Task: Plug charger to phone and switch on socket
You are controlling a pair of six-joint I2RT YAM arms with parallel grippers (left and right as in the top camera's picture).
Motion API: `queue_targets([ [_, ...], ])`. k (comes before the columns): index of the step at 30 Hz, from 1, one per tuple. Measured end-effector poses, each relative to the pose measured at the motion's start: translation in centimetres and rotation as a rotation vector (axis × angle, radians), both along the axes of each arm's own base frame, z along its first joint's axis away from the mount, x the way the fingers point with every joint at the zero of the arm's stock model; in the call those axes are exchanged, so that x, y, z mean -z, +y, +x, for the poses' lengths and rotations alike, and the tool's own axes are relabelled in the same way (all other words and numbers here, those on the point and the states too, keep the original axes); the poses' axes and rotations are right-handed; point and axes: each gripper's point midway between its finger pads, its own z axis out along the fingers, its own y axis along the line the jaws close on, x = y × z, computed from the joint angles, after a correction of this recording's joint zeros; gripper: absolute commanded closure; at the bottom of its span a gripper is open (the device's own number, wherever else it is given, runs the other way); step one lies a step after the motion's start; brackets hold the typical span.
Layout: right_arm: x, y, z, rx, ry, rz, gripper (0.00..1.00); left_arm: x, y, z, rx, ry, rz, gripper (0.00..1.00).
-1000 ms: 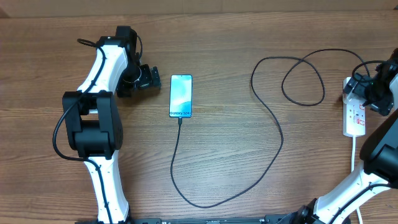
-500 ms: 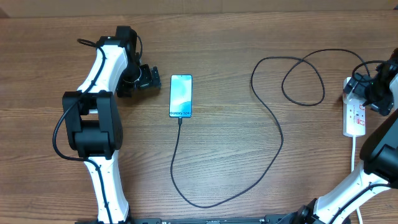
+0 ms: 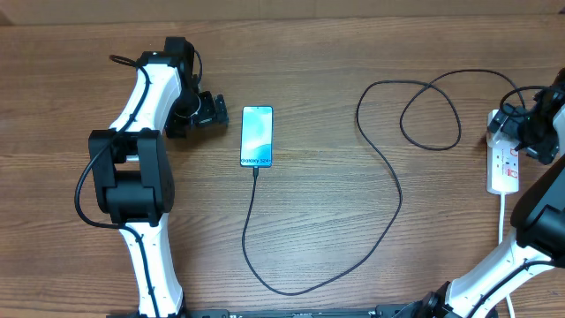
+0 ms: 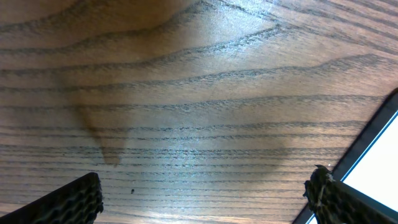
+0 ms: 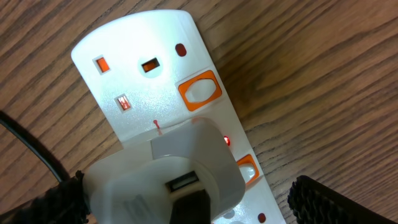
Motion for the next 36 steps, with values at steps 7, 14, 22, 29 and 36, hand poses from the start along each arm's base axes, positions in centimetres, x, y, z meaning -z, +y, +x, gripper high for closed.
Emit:
queue_targets([
  [7,0.0,0.0,0.0,0.001,0.000,-0.001,0.00,0.0,0.0,0.0,0.000,0.000,0.000,0.00],
  [14,0.0,0.0,0.0,0.000,0.000,-0.001,0.00,0.0,0.0,0.0,0.000,0.000,0.000,0.00],
  [22,0.2,0.6,-1.0,0.008,0.039,0.027,0.00,0.0,0.0,0.0,0.000,0.000,0.000,0.00],
  [29,0.4,1.5,-2.6,-0.059,0.080,0.101,0.00,0.0,0.0,0.0,0.000,0.000,0.000,0.00],
  [36,0.5,2.3,-4.0,-0.097,0.131,0.146,0.00,0.0,0.0,0.0,0.000,0.000,0.000,0.00],
])
